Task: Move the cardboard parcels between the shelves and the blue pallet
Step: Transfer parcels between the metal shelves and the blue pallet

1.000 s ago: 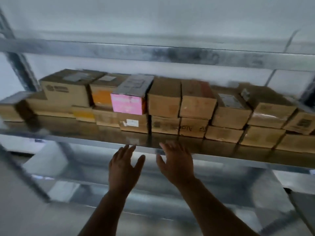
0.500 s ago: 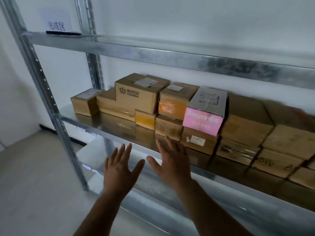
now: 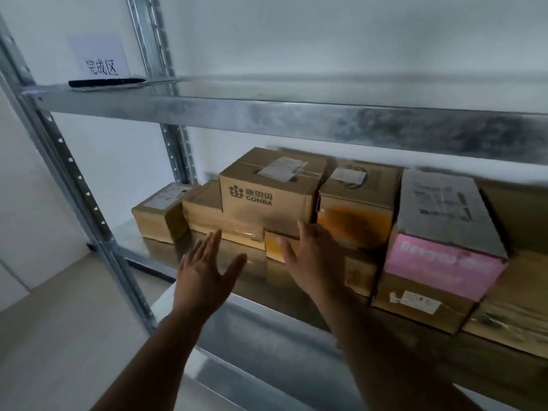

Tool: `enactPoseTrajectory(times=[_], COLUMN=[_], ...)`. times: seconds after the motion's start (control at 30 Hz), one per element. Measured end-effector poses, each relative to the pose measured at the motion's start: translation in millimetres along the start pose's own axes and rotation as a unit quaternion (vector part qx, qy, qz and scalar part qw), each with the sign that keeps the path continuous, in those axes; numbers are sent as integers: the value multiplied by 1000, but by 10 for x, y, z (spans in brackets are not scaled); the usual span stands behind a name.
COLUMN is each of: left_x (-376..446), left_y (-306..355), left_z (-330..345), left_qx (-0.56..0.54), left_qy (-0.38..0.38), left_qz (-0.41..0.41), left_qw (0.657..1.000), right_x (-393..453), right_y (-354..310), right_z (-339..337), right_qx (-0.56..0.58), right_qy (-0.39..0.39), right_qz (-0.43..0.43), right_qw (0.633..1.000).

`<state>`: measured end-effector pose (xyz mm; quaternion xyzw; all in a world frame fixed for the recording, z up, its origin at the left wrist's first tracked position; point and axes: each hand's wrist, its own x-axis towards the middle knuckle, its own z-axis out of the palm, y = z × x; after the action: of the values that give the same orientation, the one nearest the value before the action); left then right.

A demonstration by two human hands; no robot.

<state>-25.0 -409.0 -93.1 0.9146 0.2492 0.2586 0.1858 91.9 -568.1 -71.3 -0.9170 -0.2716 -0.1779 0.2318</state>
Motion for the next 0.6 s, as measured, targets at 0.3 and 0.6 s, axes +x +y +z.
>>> enactPoseTrajectory(times=[0.3, 0.6], left_x=[1151, 1999], left_y=[-85, -170], left_z=[-156, -242], left_qx=[-93, -259], left_qy=[15, -119], left_qz=[63, 76], left_qw=[994, 955], right_x=[803, 1020], right_y=[24, -294], right_z=[120, 255], right_qx=[-19, 144], right_qy=[107, 132], right_qz=[129, 272], right_qw=[986, 942])
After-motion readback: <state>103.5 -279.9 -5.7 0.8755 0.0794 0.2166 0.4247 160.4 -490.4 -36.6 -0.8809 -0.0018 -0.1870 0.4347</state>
